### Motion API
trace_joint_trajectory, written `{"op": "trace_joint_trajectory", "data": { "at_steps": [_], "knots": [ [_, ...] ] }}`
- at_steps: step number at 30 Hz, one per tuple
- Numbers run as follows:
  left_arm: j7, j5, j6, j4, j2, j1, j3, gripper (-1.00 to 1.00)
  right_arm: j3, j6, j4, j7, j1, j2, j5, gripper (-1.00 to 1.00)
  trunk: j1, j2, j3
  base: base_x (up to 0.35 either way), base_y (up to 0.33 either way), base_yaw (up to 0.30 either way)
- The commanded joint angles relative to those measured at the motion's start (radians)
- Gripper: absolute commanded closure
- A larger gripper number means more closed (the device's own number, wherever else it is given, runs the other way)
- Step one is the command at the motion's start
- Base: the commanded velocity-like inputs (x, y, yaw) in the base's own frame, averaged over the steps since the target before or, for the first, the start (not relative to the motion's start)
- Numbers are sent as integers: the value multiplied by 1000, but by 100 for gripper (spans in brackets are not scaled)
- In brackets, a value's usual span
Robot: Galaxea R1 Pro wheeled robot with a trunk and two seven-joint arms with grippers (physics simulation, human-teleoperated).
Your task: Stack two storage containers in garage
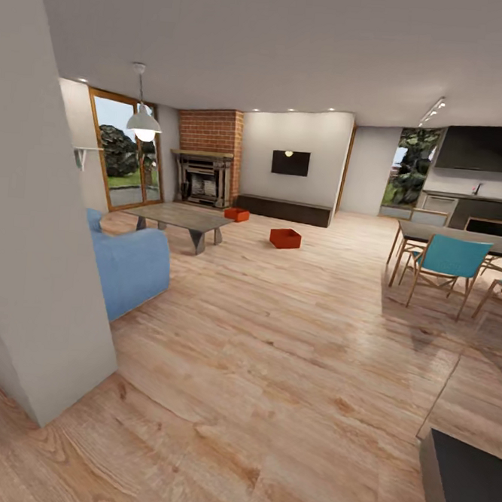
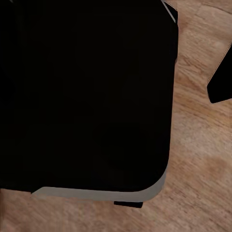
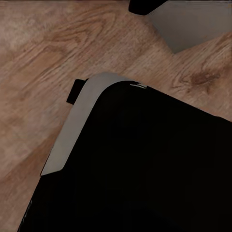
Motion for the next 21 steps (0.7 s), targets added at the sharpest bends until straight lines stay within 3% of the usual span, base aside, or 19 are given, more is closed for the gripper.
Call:
{"op": "trace_joint_trajectory", "data": {
  "at_steps": [1,21],
  "knots": [
    [0,7,-2,0,0,0,5,-100,7,-6,3,5,-2,0,-11,-100,1,0,-1,323,0,-3],
    [0,7,-2,0,-2,0,5,-100,6,-6,3,5,-1,-1,-12,-100,1,0,-1,323,0,0]
  ]
}}
